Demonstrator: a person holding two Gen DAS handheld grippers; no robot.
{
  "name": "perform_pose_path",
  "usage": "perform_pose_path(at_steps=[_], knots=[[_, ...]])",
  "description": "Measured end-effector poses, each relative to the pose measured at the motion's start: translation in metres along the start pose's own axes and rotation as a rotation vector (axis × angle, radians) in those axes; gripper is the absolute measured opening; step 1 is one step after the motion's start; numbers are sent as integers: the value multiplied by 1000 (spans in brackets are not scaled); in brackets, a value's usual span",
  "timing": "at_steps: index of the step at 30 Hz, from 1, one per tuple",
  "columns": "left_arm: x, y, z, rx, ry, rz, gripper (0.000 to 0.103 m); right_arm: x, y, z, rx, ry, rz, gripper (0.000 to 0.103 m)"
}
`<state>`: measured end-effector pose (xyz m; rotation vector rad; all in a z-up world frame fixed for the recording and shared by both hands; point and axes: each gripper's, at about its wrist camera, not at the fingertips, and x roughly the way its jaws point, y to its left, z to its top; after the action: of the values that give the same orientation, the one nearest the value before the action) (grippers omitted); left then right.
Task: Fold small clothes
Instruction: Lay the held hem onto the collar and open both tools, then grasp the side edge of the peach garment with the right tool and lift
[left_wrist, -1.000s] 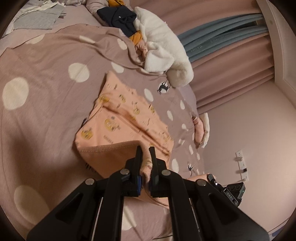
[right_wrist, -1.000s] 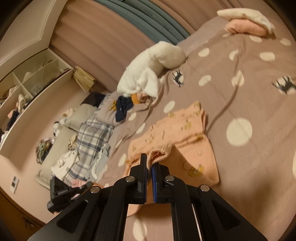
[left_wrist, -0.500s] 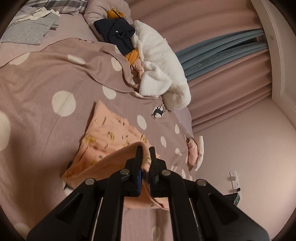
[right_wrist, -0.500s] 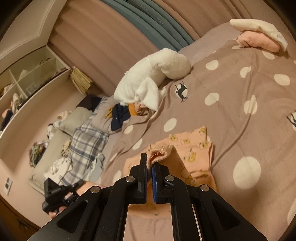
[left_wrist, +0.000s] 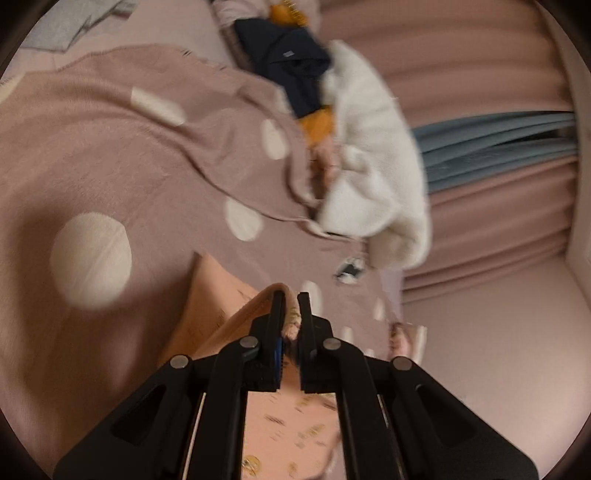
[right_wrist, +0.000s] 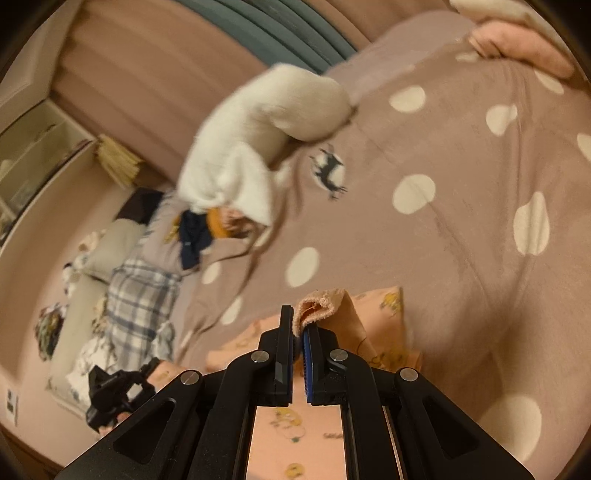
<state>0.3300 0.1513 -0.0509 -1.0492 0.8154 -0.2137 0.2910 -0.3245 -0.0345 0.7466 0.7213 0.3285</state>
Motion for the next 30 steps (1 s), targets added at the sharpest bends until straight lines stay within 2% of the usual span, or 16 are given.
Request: perform_pose_path(at_steps=[4,7,9,10,11,12,13,14,15,16,18,20,21,24,27,30], knots=[[33,14,10,0,10,123,3,36,-28,9,50,55,-62,7],[47,23,18,-21,-4,184,3,54,-43,13,79,86,-130,7],[53,21,23,16,5,227,10,58,-51,17,109,102,-147,7],[54,17,26,48,11,266,14,59,-55,19,125,106,-154,11],[52,13,28,83,7,315,23,57,-58,21,139,103,-169,21],[48,12,30,105,-6,327,35,53,-59,22,142,84,-177,28],[45,12,30,120,-20,325,43,50,-59,24,137,70,-175,39],[38,12,30,123,-37,321,67,45,-59,24,127,59,-171,45],[32,14,30,106,-45,323,88,39,-57,24,114,55,-169,46],[28,17,30,82,-49,316,91,34,-54,23,100,57,-169,49],[20,20,25,45,-20,242,91,29,-52,22,86,69,-169,56],[19,13,15,79,55,213,93,20,-46,14,59,102,-148,58],[18,10,9,116,89,236,93,20,-43,13,40,108,-148,58],[9,7,-14,204,114,310,95,4,-30,-7,-64,118,-184,58],[-3,12,-31,243,149,325,97,-4,-28,-24,-98,142,-221,58],[-19,21,-46,232,173,347,98,-21,-34,-42,-72,154,-195,59]])
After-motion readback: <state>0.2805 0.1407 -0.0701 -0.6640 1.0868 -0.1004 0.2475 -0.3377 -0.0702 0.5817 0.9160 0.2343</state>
